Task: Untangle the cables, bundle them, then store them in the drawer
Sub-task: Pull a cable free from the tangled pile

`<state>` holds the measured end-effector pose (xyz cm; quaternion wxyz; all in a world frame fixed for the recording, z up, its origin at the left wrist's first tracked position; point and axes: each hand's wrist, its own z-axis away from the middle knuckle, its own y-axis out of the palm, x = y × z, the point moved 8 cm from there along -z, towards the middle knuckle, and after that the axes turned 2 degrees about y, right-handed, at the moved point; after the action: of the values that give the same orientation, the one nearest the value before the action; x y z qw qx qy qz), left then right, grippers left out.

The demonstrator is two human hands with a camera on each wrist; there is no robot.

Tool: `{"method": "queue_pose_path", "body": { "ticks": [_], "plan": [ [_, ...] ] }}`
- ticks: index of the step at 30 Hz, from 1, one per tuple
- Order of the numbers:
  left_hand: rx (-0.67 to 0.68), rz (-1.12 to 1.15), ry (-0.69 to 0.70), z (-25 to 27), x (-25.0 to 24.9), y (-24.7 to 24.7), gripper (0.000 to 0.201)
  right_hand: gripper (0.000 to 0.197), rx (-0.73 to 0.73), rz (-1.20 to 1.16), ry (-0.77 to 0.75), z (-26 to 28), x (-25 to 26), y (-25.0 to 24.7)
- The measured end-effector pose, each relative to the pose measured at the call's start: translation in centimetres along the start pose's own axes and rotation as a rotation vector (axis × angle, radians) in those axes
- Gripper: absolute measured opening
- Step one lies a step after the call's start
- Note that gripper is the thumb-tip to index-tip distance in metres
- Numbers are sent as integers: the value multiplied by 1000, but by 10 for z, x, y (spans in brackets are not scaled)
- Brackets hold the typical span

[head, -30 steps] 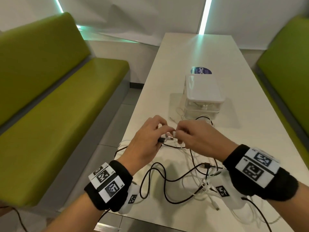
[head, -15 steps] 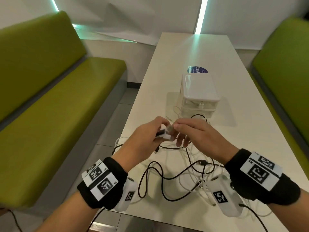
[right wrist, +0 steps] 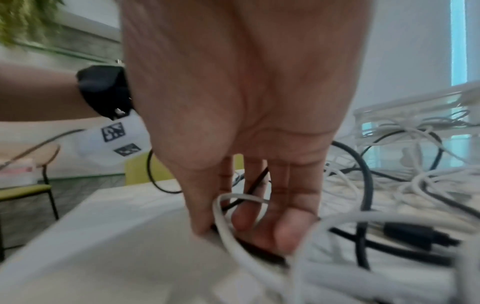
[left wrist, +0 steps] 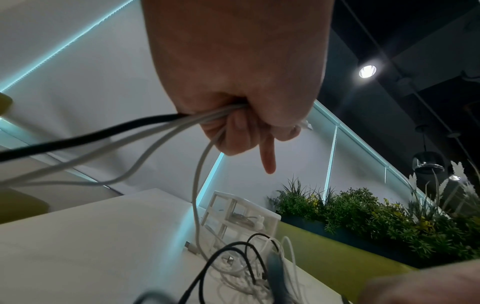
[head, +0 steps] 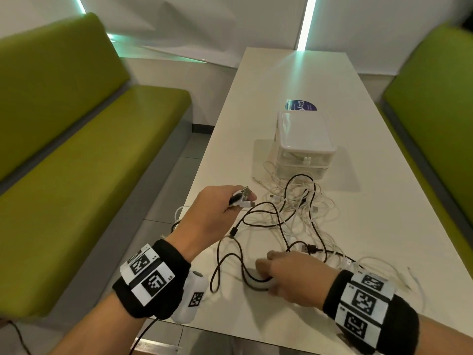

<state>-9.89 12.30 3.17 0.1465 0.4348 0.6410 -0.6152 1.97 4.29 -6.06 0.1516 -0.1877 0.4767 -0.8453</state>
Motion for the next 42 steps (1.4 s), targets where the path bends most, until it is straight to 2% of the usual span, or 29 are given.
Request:
{"method": "queue_pose_path", "body": {
  "ticks": [2,5,8,10,12,14,16,18,19,22,26,30,33,36,40,42],
  "plan": [
    [-9,22,3,1,0,-1,31,21,-96,-9,27,-2,-11,-12],
    [-33,55,17,2,-2,-2,33,18,-202,-13,129,-9,-31,-28],
    [-82,242,-62,7,4,-3,42,23,-258,-41,182,-13,-39,-45],
    [-132,352,-94,12,9,-6,46,31,-232,-89,191,-10,-38,-56],
    [-172,426,-128,18,11,-9,51,33,-264,-98,171,-6,-30,-71],
    [-189,492,-150,20,12,-10,57,31,-375,-145,158,-2,-18,-92],
    [-201,508,-140,21,10,-11,57,37,-472,-268,114,-4,-3,-108],
    [-237,520,-144,22,8,-13,55,48,-447,-425,11,-13,18,-111],
    [-260,536,-151,23,7,-14,54,46,-412,-501,-35,-19,27,-110],
    [-316,567,-135,26,5,-22,54,18,-382,-625,-91,-34,39,-103],
    [-388,495,-42,25,6,-51,53,28,-447,-514,-144,-41,30,-101],
    [-421,383,-55,24,33,-79,57,32,-482,-423,-121,-36,-5,-107],
    [-367,231,-50,23,42,-86,53,36,-477,-405,-48,-29,-36,-119],
    [-307,95,-80,21,42,-82,36,35,-523,-433,-22,-22,-58,-136],
    [-235,24,111,8,1,-55,28,33,-500,-401,-57,-18,-45,-143],
    [-153,-52,144,-2,-13,-34,31,28,-500,-401,-105,-15,-32,-146]
  ]
}}
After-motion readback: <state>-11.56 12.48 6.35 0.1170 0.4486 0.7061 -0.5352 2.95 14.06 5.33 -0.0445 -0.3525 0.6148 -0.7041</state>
